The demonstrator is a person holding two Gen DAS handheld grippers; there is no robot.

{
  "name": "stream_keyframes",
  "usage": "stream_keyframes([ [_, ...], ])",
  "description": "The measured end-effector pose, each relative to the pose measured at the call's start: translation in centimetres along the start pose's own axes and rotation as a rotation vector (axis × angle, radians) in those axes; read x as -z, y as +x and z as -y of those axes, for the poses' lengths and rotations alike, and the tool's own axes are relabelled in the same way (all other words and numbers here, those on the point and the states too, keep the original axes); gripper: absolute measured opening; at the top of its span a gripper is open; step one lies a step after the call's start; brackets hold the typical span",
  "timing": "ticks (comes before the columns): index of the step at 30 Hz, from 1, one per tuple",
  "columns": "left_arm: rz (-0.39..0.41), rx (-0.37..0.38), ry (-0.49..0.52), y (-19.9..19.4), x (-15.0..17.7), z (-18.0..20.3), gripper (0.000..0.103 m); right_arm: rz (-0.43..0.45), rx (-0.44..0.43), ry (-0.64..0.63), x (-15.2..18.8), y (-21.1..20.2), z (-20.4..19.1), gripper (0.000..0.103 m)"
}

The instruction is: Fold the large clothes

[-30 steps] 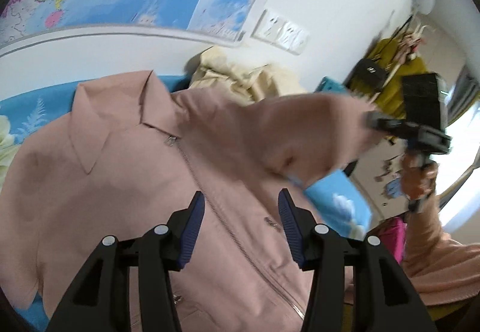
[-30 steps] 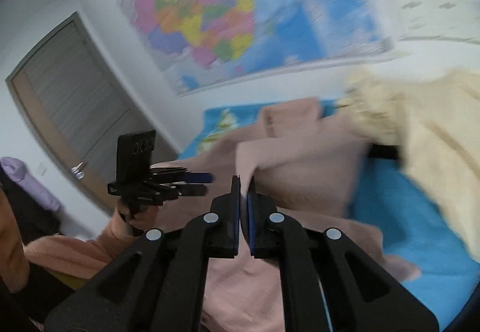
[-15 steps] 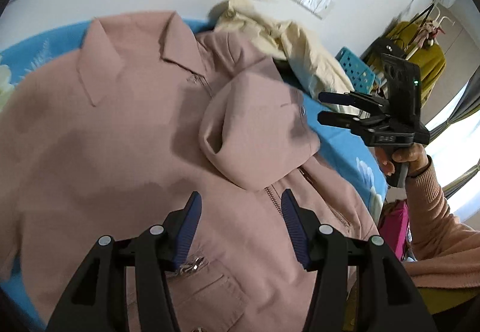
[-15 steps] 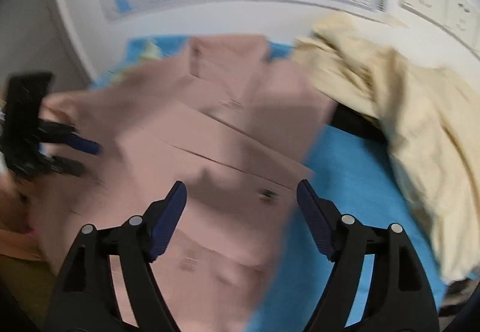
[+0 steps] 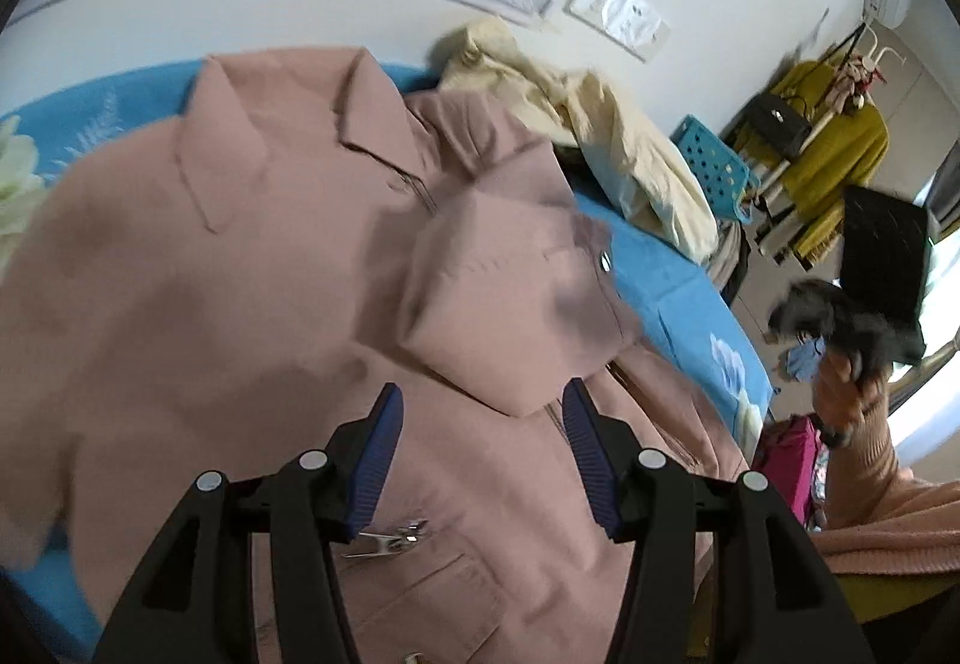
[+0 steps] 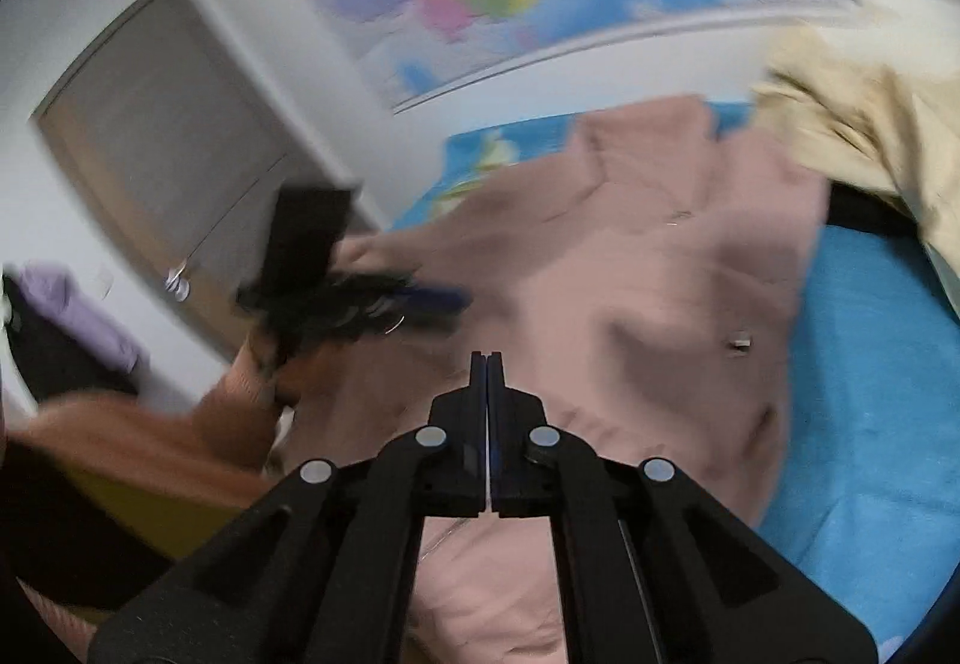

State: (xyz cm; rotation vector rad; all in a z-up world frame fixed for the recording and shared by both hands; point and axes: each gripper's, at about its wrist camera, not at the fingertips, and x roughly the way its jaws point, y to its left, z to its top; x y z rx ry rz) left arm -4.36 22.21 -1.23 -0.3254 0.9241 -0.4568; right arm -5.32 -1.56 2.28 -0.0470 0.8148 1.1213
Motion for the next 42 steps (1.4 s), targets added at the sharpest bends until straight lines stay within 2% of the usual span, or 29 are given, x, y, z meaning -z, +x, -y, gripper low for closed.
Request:
stream_keyframes([
  [1, 0.005, -0.001, -0.001, -0.2, -0.1, -0.1, 0.052, -0.002, 0.065, -0.015, -0.3, 0.3, -0.1, 0.024],
  [2, 0.010, -0.003, -0.002, -0.2, -0.3, -0.2, 0.053, -0.002, 0.131, -0.013, -0.7, 0.8, 0.5, 0.050],
  [4, 0.011, -0.009, -0.009, 0.0, -0.4, -0.2, 0.053, 0.016, 0.260, -0.019, -1.4, 1.7, 2.6, 0.072],
  [6, 0.007, -0.002, -0.017, 0.4, -0.3, 0.0, 0.053, 0.001, 0.374, -0.026, -2.3, 3.7, 5.3, 0.076],
  [7, 0.002, 0.000, -0.017, 0.5, -0.2, 0.0, 0.053, -0.017, 0.382, -0.019, -2.4, 4.6, 6.2, 0.077],
  [9, -0.008, -0.005, -0.016, 0.8, 0.2, 0.2, 0.053, -0.072, 0.361, 0.025, -2.6, 6.8, 9.0, 0.073],
  [10, -0.012, -0.001, -0.020, 0.9, 0.4, 0.2, 0.053, -0.091, 0.331, 0.045, -2.5, 7.4, 10.2, 0.061],
  [11, -0.020, 0.004, -0.028, 1.1, 0.7, 0.2, 0.053, -0.129, 0.299, 0.061, -2.3, 8.2, 11.0, 0.036],
  [12, -0.025, 0.002, -0.032, 1.1, 0.9, 0.1, 0.053, -0.162, 0.288, 0.071, -2.0, 8.6, 11.3, 0.022],
  [13, -0.031, -0.003, -0.036, 1.2, 1.1, 0.1, 0.053, -0.176, 0.250, 0.092, -1.4, 8.3, 11.4, 0.002],
  [15, -0.043, -0.005, -0.039, 1.2, 1.7, -0.2, 0.053, -0.171, 0.188, 0.136, -0.7, 6.9, 10.9, 0.001],
  [18, -0.048, 0.002, -0.050, 0.8, 2.1, -0.8, 0.053, -0.137, 0.067, 0.157, 1.0, 2.7, 7.9, 0.001],
  [19, -0.048, 0.004, -0.054, 0.7, 2.1, -1.0, 0.053, -0.105, -0.014, 0.191, 1.9, 0.5, 6.6, 0.001],
  [21, -0.041, 0.006, -0.051, 0.7, 1.7, -1.1, 0.053, -0.078, -0.097, 0.208, 3.5, -1.8, 4.0, 0.001],
  [22, -0.040, 0.007, -0.048, 0.8, 1.5, -1.0, 0.054, -0.079, -0.092, 0.199, 4.0, -2.3, 3.3, 0.001],
  [23, -0.041, 0.010, -0.041, 1.1, 1.2, -1.0, 0.054, -0.083, -0.042, 0.174, 4.4, -2.6, 2.4, 0.002],
  [24, -0.043, 0.009, -0.037, 1.4, 0.9, -0.8, 0.054, -0.069, 0.029, 0.141, 4.4, -2.8, 2.0, 0.008],
  [25, -0.045, 0.010, -0.033, 1.7, 0.6, -0.7, 0.054, -0.050, 0.073, 0.122, 4.1, -2.7, 2.1, 0.039],
  [26, -0.045, 0.015, -0.029, 2.2, 0.2, -0.5, 0.054, -0.031, 0.112, 0.112, 3.7, -2.4, 2.5, 0.065],
  [27, -0.046, 0.018, -0.030, 2.5, 0.0, -0.3, 0.054, -0.008, 0.191, 0.098, 3.2, -1.6, 3.6, 0.071],
  [28, -0.048, 0.022, -0.030, 2.8, -0.2, -0.1, 0.054, -0.001, 0.247, 0.078, 2.8, -1.1, 3.8, 0.072],
  [30, -0.045, 0.027, -0.020, 3.0, -0.4, 0.6, 0.054, -0.007, 0.335, 0.066, 2.0, 1.0, 6.3, 0.072],
  [33, -0.042, 0.032, -0.011, 2.9, -0.2, 1.3, 0.054, -0.035, 0.320, 0.101, 0.4, 5.0, 9.8, 0.071],
  [37, -0.049, 0.019, -0.020, 2.6, 0.3, 1.2, 0.054, -0.088, 0.313, 0.060, -0.9, 8.3, 11.5, 0.065],
  [39, -0.052, 0.015, -0.031, 2.5, 0.7, 0.9, 0.054, -0.131, 0.284, 0.047, -0.9, 8.8, 11.8, 0.048],
  [41, -0.060, 0.014, -0.041, 2.5, 1.0, 0.5, 0.054, -0.162, 0.250, 0.045, -0.5, 8.6, 11.5, 0.012],
  [42, -0.062, 0.013, -0.046, 2.5, 1.1, 0.3, 0.054, -0.169, 0.218, 0.065, -0.1, 7.7, 11.2, 0.008],
])
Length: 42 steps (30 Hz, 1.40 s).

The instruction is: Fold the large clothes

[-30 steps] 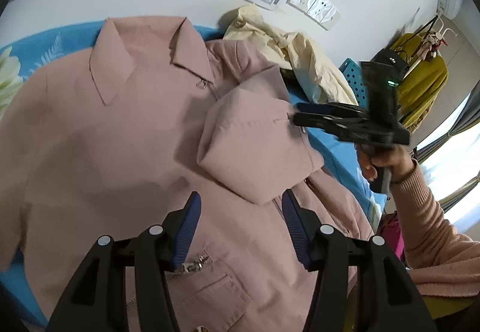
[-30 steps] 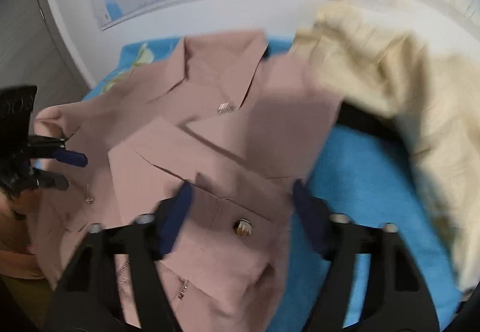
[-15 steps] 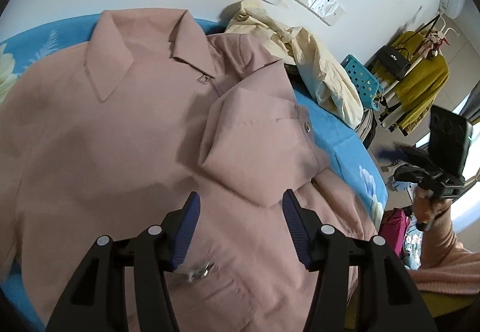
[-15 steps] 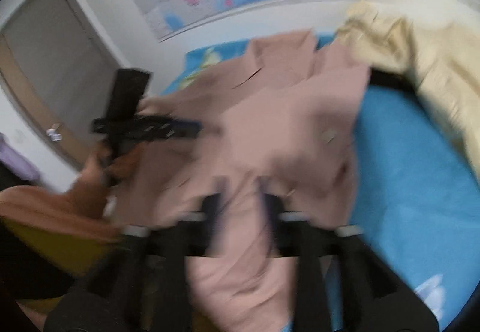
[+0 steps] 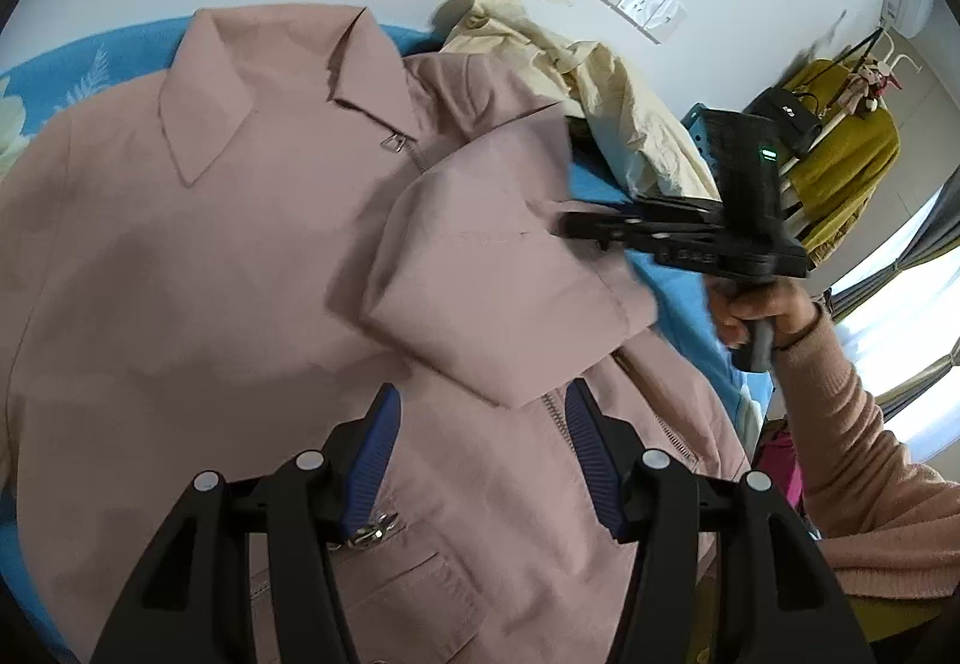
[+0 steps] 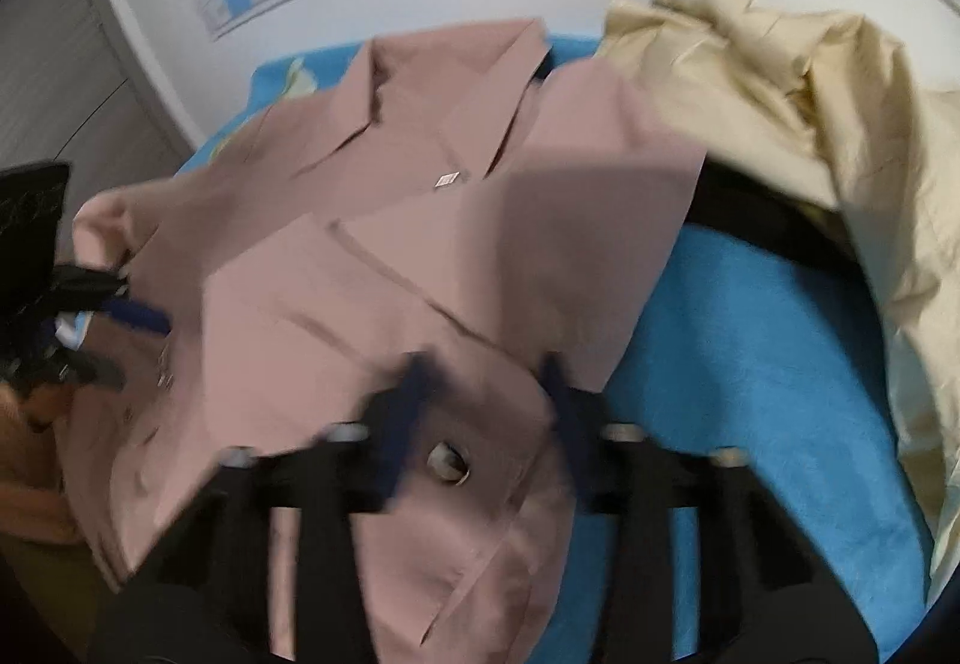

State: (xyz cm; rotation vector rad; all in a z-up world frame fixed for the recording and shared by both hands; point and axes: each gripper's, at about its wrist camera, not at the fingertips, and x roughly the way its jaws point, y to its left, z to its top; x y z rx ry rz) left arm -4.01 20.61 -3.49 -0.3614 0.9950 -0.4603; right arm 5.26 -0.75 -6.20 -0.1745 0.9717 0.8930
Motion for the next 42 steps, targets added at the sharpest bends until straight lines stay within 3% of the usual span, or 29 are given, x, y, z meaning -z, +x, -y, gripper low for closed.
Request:
stream_keyframes([
  [2, -0.007, 0.006, -0.015, 0.2, 0.1, -0.5, 0.054, 0.008, -0.046, 0.027, 0.6, -1.9, -0.7, 0.007],
  [7, 0.006, 0.016, -0.019, 0.0, -0.4, -1.1, 0.054, 0.127, -0.294, 0.175, 4.9, -9.4, -2.7, 0.006],
  [10, 0.020, 0.021, -0.007, -0.4, -0.7, -0.9, 0.054, 0.091, -0.397, 0.313, 8.7, -9.4, -3.7, 0.006],
  [12, 0.019, 0.019, 0.001, -0.3, -0.9, -0.6, 0.054, -0.019, -0.391, 0.362, 11.2, -7.2, -4.8, 0.006],
  [13, 0.017, 0.014, 0.006, -0.2, -1.0, -0.5, 0.055, -0.092, -0.367, 0.348, 12.0, -6.2, -5.5, 0.008],
  [15, 0.006, 0.002, 0.018, 0.1, -0.9, -0.2, 0.055, -0.144, -0.280, 0.280, 12.2, -5.8, -6.6, 0.011],
  [16, 0.002, -0.001, 0.022, 0.2, -0.8, 0.0, 0.055, -0.122, -0.234, 0.236, 11.3, -6.4, -6.9, 0.015],
  [18, -0.008, 0.001, 0.026, 0.5, -0.6, 0.2, 0.055, -0.043, -0.195, 0.178, 9.4, -8.1, -6.8, 0.035],
  [19, -0.011, 0.004, 0.025, 0.6, -0.5, 0.2, 0.055, 0.022, -0.161, 0.124, 7.7, -9.1, -6.8, 0.053],
  [20, -0.018, 0.011, 0.025, 0.8, -0.3, 0.5, 0.056, 0.060, -0.108, 0.065, 6.3, -9.3, -7.0, 0.059],
  [21, -0.024, 0.014, 0.025, 1.0, -0.2, 0.7, 0.058, 0.092, -0.014, -0.018, 4.4, -9.0, -7.3, 0.059],
  [22, -0.038, 0.018, 0.028, 1.4, 0.0, 1.0, 0.059, 0.101, 0.028, -0.056, 3.2, -8.5, -7.4, 0.059],
  [26, -0.097, 0.040, 0.036, 3.0, 1.0, 2.4, 0.059, 0.053, 0.039, -0.067, -1.7, -3.8, -5.5, 0.058],
  [30, -0.135, 0.057, 0.040, 4.5, 1.9, 3.3, 0.060, -0.090, -0.101, -0.073, -3.1, 1.2, -5.3, 0.058],
  [33, -0.141, 0.057, 0.029, 4.7, 2.2, 2.9, 0.060, -0.193, -0.136, -0.129, -2.1, 3.1, -6.8, 0.053],
  [35, -0.132, 0.069, 0.010, 4.2, 2.3, 2.5, 0.060, -0.234, -0.199, -0.106, -0.5, 3.0, -7.1, 0.016],
  [37, -0.124, 0.076, -0.001, 3.5, 2.5, 2.0, 0.060, -0.226, -0.313, -0.029, 0.4, 2.3, -6.4, 0.009],
  [40, -0.125, 0.096, -0.013, 3.1, 2.8, 1.7, 0.060, -0.148, -0.470, 0.080, 2.0, -0.3, -5.4, 0.007],
  [41, -0.128, 0.104, -0.012, 3.0, 2.9, 1.7, 0.061, -0.131, -0.507, 0.104, 2.7, -1.1, -5.2, 0.013],
  [42, -0.131, 0.105, -0.007, 3.0, 3.0, 1.7, 0.061, -0.129, -0.492, 0.100, 3.2, -1.4, -5.2, 0.020],
])
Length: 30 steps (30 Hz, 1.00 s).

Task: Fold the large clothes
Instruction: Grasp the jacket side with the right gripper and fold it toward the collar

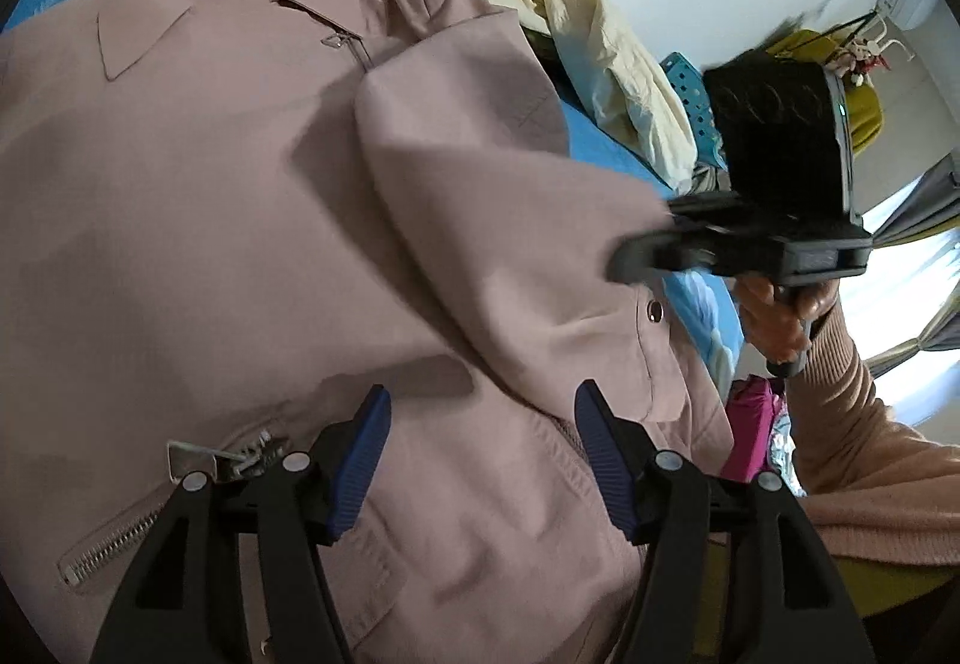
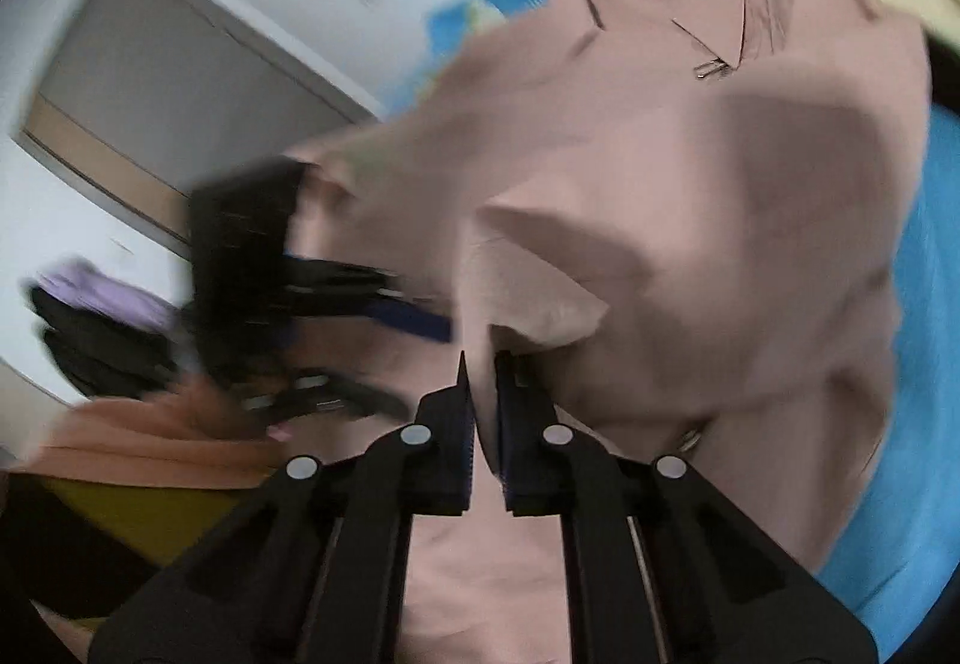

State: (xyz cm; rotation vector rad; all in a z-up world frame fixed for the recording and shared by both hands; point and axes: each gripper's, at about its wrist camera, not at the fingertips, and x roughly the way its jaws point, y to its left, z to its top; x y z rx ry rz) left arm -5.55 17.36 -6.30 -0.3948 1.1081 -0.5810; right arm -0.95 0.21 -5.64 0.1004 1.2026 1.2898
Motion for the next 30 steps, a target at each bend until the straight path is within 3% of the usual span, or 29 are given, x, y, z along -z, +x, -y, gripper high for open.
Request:
stream_keyframes([
  [1, -0.002, -0.002, 0.007, 0.1, 0.1, 0.1, 0.061, -0.019, 0.086, -0.034, 0.8, -0.1, -0.3, 0.044],
  [2, -0.007, 0.001, 0.013, 0.1, 0.1, 0.2, 0.061, -0.039, 0.136, -0.057, 1.5, 0.1, -0.3, 0.053],
  [3, -0.012, 0.004, 0.016, 0.3, 0.0, 0.2, 0.061, -0.053, 0.134, -0.058, 1.7, 0.3, -0.2, 0.052],
  [6, -0.019, 0.005, 0.025, 1.0, -0.5, 0.5, 0.061, -0.085, 0.197, -0.043, 2.1, 1.6, 0.8, 0.022],
  [7, -0.018, 0.007, 0.023, 1.1, -0.5, 0.4, 0.061, -0.078, 0.186, -0.027, 1.9, 1.8, 1.0, 0.003],
  [8, -0.013, 0.010, 0.019, 1.0, -0.7, 0.3, 0.061, -0.065, 0.155, -0.009, 2.0, 1.9, 1.0, 0.002],
  [11, 0.027, 0.007, 0.009, -0.6, -0.7, 0.1, 0.061, 0.044, -0.089, 0.050, 1.9, 1.2, -0.5, 0.002],
  [15, 0.148, -0.060, 0.035, -6.0, -0.9, 0.0, 0.061, 0.277, -0.396, 0.034, -0.1, 1.0, -4.5, 0.002],
  [18, 0.268, -0.144, 0.038, -11.5, -0.8, -0.1, 0.061, 0.371, -0.476, 0.033, -2.3, 3.4, -5.7, 0.002],
  [20, 0.312, -0.209, 0.053, -13.8, -0.3, 0.1, 0.064, 0.361, -0.422, 0.050, -3.0, 4.9, -5.3, 0.003],
  [22, 0.322, -0.283, 0.078, -14.6, 0.6, 0.5, 0.067, 0.279, -0.313, 0.031, -3.8, 7.2, -5.1, 0.012],
  [23, 0.310, -0.312, 0.090, -14.4, 1.2, 0.5, 0.067, 0.233, -0.231, 0.005, -3.9, 8.0, -5.2, 0.029],
  [24, 0.283, -0.322, 0.092, -13.8, 1.7, 0.4, 0.068, 0.196, -0.120, -0.036, -3.8, 7.9, -5.0, 0.037],
  [25, 0.257, -0.330, 0.090, -13.2, 2.1, -0.1, 0.068, 0.188, -0.095, -0.053, -3.5, 7.3, -4.6, 0.047],
  [27, 0.174, -0.379, 0.083, -10.8, 3.3, -1.1, 0.068, 0.211, 0.013, -0.071, -3.3, 4.4, -3.2, 0.058],
  [30, 0.072, -0.448, 0.060, -7.8, 4.4, -2.9, 0.068, 0.339, 0.235, -0.068, -3.2, -0.6, -0.6, 0.067],
])
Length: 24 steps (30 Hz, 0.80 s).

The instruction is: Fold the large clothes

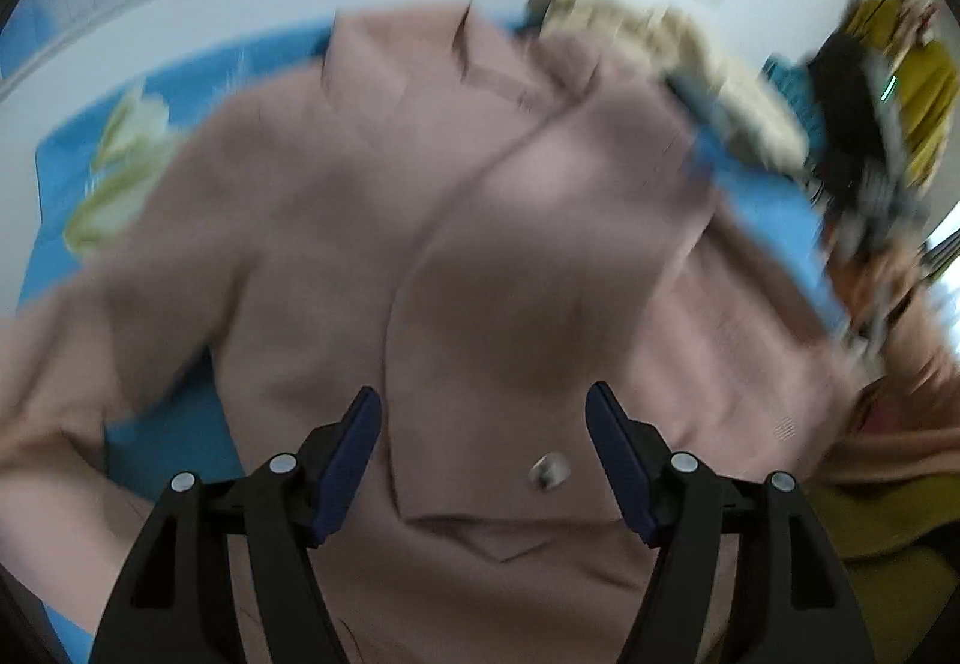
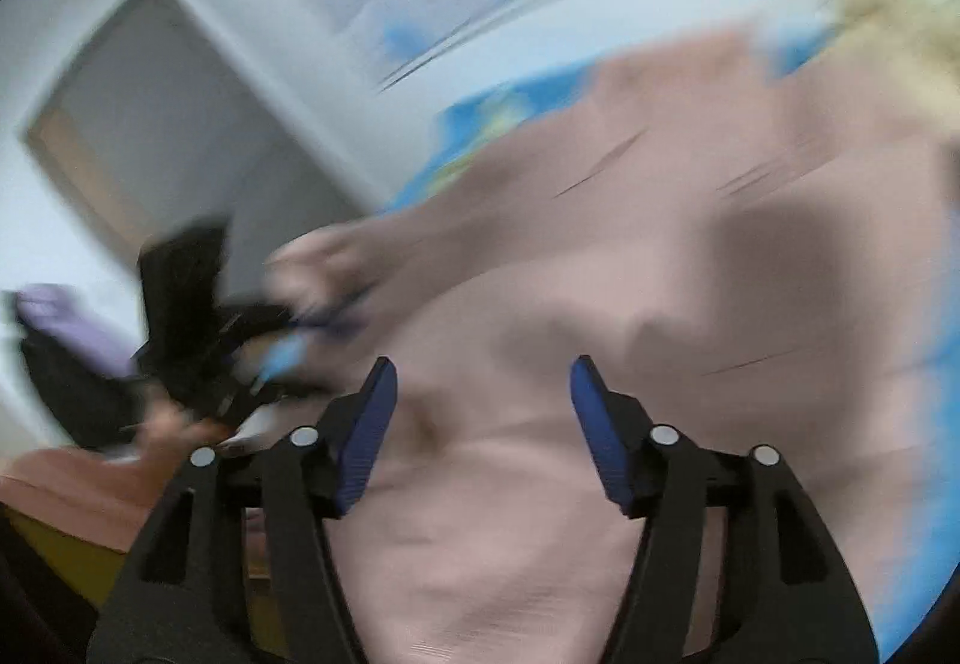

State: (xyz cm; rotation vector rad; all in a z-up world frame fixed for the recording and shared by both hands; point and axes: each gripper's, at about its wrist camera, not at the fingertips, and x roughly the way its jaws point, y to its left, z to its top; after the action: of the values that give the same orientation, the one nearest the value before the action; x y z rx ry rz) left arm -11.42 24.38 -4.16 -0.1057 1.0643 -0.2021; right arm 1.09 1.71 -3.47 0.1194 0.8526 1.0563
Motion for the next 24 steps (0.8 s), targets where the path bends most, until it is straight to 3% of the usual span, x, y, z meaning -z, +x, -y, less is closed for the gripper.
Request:
stream_keyframes([
  [3, -0.049, -0.027, -0.007, 1.9, 0.3, -0.6, 0.068, 0.067, 0.242, 0.082, -1.2, -2.0, 5.9, 0.067],
  [6, -0.063, -0.033, 0.017, 2.8, -0.3, -0.9, 0.062, 0.031, 0.235, 0.199, -1.3, -0.7, 10.4, 0.068],
  [8, -0.063, -0.072, 0.060, 3.0, -0.8, -0.6, 0.034, -0.005, 0.188, 0.245, -1.1, 0.8, 12.3, 0.067],
  [9, -0.068, -0.096, 0.063, 3.4, -1.2, -0.6, 0.030, -0.029, 0.192, 0.248, -1.0, 1.9, 13.0, 0.063],
  [10, -0.066, -0.104, 0.060, 3.5, -1.7, -0.8, 0.021, -0.047, 0.159, 0.239, -0.9, 2.8, 13.1, 0.048],
  [11, -0.058, -0.126, 0.067, 3.5, -2.2, -0.8, 0.015, -0.058, 0.133, 0.230, -0.9, 3.3, 13.4, 0.018],
  [12, -0.050, -0.159, 0.077, 3.4, -2.5, -0.7, 0.014, -0.060, 0.125, 0.231, -1.1, 3.2, 13.4, 0.004],
  [14, -0.027, -0.191, 0.091, 3.0, -3.6, -0.7, 0.012, -0.025, 0.095, 0.233, -1.7, 1.1, 14.3, 0.003],
  [18, 0.060, -0.246, 0.116, 1.4, -6.6, -1.0, 0.012, 0.097, 0.106, 0.223, -2.6, -4.1, 14.8, 0.003],
  [19, 0.083, -0.262, 0.122, 1.1, -7.4, -1.1, 0.014, 0.094, 0.170, 0.212, -2.6, -4.4, 15.0, 0.003],
  [21, 0.113, -0.278, 0.146, 1.0, -8.9, -1.2, 0.027, 0.049, 0.269, 0.222, -2.1, -3.4, 15.6, 0.003],
  [23, 0.102, -0.312, 0.163, 2.1, -10.1, -1.6, 0.049, 0.029, 0.287, 0.262, -1.4, -2.7, 16.7, 0.006],
  [24, 0.073, -0.277, 0.154, 2.6, -10.2, -2.2, 0.054, 0.030, 0.276, 0.289, -0.9, -2.6, 17.2, 0.008],
])
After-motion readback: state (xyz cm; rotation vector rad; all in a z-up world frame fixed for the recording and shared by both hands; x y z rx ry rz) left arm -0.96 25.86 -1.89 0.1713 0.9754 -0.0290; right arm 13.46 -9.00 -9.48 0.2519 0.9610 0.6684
